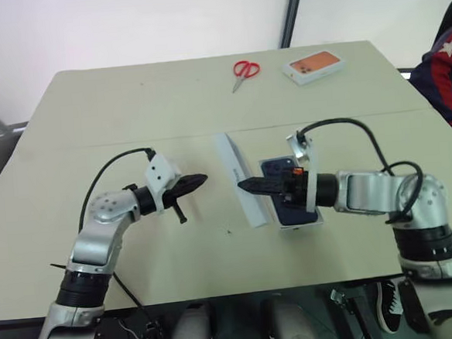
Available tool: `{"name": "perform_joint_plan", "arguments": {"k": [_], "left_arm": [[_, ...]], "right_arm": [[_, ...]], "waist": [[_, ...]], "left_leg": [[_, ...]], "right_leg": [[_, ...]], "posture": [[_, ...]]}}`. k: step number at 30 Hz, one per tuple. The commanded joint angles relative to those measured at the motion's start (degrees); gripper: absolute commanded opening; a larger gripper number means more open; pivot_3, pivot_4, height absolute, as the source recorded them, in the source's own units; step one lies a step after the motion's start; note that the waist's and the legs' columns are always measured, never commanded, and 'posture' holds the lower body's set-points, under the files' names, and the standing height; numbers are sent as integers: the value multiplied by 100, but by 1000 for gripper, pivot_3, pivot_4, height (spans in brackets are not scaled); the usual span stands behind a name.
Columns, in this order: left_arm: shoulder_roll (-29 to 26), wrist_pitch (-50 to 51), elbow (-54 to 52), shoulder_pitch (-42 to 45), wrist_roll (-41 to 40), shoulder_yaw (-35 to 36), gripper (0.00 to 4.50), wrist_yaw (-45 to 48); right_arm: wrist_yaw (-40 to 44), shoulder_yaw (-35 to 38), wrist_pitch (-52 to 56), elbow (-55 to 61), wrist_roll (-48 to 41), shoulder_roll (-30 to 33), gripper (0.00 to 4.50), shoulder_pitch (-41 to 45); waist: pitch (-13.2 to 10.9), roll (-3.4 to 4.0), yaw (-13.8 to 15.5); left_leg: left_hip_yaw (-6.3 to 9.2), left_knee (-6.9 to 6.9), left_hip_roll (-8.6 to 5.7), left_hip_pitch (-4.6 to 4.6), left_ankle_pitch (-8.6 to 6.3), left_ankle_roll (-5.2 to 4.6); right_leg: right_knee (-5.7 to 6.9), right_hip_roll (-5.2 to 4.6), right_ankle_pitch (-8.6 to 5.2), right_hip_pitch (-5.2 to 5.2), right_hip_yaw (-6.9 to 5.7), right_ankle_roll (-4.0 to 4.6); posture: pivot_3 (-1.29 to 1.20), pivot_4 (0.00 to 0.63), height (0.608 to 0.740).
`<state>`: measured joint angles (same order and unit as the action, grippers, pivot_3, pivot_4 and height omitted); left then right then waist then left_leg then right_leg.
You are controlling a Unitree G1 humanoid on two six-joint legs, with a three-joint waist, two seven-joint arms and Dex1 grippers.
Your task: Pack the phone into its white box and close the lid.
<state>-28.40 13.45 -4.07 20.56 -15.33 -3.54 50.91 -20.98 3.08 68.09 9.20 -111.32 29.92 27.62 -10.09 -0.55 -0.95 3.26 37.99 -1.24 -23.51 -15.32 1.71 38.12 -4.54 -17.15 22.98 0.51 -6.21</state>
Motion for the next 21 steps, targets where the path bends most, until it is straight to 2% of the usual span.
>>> {"name": "perform_joint_plan", "arguments": {"k": [1, 2, 5, 10, 12, 15, 17, 21], "left_arm": [[99, 5, -286, 38, -68, -41, 0, -86], [127, 13, -305, 39, -60, -76, 0, -92], [317, -25, -296, 119, 85, -335, 0, -143], [814, -241, 243, 574, 643, -883, 0, -476], [1000, -211, 431, 758, 717, -954, 0, -599], [1216, -307, 599, 928, 786, -1061, 0, -625], [1432, -329, 703, 1061, 804, -1198, 0, -597], [1786, -277, 737, 1188, 818, -1459, 0, -537]], "right_arm": [[-864, 345, -372, 62, -168, -412, 24, -116], [-1042, 417, -406, 52, -168, -512, 24, -129], [-1506, 566, -387, -15, -168, -593, 920, -224], [-1408, 667, -181, -79, -168, -213, 3356, 50], [-1178, 630, -33, -142, -168, 249, 4333, 287], [-874, 579, 70, -334, -168, 979, 4333, 635], [-435, 575, 205, -492, 359, 1530, 4333, 917], [383, 472, 245, -619, 1438, 2044, 4333, 1006]], "waist": [[0, 0, 0], [0, 1, 1], [0, 1, 29], [0, 1, 33], [-1, 5, 17], [-2, 6, -6], [-2, 6, 18], [-1, 3, 44]], "left_leg": [[0, -1, 0, 0, 0, 0], [-1, -2, 0, 0, 0, 0], [-2, -2, -1, 1, 0, 0], [-2, 0, -7, 0, 0, 0], [-4, 0, -7, 0, 0, -1], [-6, -3, -1, 1, -3, -5], [-4, -4, 0, 1, -3, -7], [-5, -2, -2, 0, -5, -9]], "right_leg": [[0, 0, 0, 1, 1, 0], [0, 0, 0, 1, 2, 0], [-1, -1, 0, -1, 2, 0], [-3, -4, 0, -5, 1, 0], [-3, -3, 0, -4, 2, 0], [-3, 5, 0, 0, 3, 0], [-3, 7, 0, 0, 2, 0], [-11, 3, 0, -6, 1, 0]], "posture": [[0, 150, 740], [0, 150, 740], [0, 150, 740], [0, 150, 740], [0, 150, 740], [0, 150, 740], [0, 150, 740], [0, 150, 740]]}}
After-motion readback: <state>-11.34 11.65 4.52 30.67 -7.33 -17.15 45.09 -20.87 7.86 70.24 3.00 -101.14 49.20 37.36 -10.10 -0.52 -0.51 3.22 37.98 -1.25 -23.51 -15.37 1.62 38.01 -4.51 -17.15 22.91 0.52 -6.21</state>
